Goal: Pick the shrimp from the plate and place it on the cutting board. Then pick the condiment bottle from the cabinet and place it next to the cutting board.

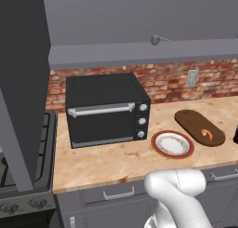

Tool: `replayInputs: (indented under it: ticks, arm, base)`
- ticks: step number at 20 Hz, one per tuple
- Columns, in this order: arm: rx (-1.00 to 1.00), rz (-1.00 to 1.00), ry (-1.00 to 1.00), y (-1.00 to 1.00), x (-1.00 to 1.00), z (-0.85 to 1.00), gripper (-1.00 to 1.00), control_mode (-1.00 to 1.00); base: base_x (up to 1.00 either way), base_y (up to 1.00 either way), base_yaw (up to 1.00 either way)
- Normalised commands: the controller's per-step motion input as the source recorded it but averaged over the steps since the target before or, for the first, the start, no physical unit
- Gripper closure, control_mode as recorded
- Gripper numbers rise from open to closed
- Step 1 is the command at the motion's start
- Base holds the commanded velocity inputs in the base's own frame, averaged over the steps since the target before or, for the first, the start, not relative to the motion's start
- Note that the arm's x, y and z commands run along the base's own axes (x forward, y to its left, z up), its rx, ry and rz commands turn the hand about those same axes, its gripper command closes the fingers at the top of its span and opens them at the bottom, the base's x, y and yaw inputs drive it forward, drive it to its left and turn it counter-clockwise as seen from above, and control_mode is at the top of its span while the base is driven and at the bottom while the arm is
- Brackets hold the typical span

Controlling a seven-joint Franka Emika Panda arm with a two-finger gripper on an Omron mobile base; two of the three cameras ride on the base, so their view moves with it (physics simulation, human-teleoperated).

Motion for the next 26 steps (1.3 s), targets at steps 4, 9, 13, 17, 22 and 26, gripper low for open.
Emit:
replayInputs:
  ticks: [4,9,13,17,22,26]
  arm:
    - [0.00,0.00,0.00,-0.22,0.06,-0.06,1.00,-1.00]
    - [0.00,0.00,0.00,-0.16,0.03,-0.14,1.00,-1.00]
    - [0.00,0.00,0.01,-0.03,0.01,-0.29,1.00,-1.00]
    - [0.00,0.00,0.03,0.00,0.05,-0.36,1.00,-1.00]
    - [0.03,0.00,0.03,0.00,0.10,-0.33,1.00,-1.00]
    - [0.07,0.00,0.05,-0.02,0.11,-0.26,1.00,-1.00]
  base:
    - [0.00,0.00,0.00]
    - [0.00,0.00,0.00]
    - [0.00,0.00,0.00]
    - [0.00,0.00,0.00]
    - [0.00,0.00,0.00]
    - [0.00,0.00,0.00]
